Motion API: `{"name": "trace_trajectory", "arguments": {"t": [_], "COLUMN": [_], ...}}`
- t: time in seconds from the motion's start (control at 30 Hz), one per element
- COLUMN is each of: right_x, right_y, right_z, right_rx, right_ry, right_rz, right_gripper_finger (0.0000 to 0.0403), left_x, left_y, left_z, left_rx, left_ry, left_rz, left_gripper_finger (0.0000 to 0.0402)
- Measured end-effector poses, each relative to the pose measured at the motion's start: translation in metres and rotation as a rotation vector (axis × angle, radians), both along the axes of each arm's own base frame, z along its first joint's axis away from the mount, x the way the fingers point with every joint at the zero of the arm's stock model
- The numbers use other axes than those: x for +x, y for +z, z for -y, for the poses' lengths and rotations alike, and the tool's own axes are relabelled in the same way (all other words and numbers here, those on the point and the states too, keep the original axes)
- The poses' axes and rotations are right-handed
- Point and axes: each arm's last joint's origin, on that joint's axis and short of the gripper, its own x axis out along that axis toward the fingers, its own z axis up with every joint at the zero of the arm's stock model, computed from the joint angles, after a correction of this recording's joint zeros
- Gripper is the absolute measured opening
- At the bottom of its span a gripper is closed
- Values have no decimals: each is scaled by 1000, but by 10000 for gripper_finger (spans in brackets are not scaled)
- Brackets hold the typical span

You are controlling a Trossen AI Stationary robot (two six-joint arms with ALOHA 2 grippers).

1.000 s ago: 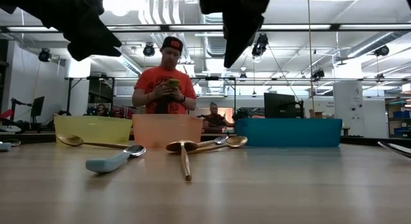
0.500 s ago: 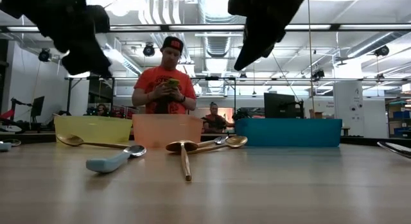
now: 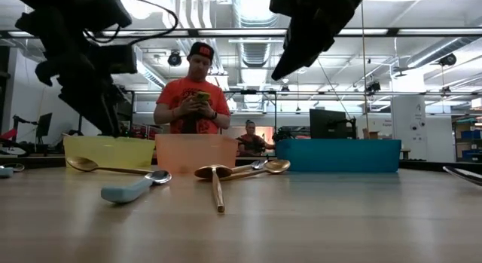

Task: Sort silverware by color (type)
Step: Put the gold spoon into the yellow bin

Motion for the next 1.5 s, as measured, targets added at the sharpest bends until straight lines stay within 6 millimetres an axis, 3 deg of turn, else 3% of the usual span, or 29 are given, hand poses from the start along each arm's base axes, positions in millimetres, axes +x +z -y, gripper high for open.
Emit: {"name": "trace_trajectory", "arguments": {"t": [0.33,0.8,1.23,1.5], "right_x": [6,9,10,10], "right_y": [6,9,10,10], "right_z": [0,0,0,0], "right_rx": [-32,-45,-54,-57], "right_ry": [38,52,60,63], "right_rz": [86,128,139,142], "right_gripper_finger": [13,13,13,13], "left_x": [11,34,43,42], "left_y": [-23,-39,-52,-51], "left_z": [-2,-2,0,10], "left_rx": [76,84,10,-85], "left_ry": [40,49,69,5], "left_rz": [-123,-56,-61,-58], "left_gripper_finger": [157,157,157,157]}}
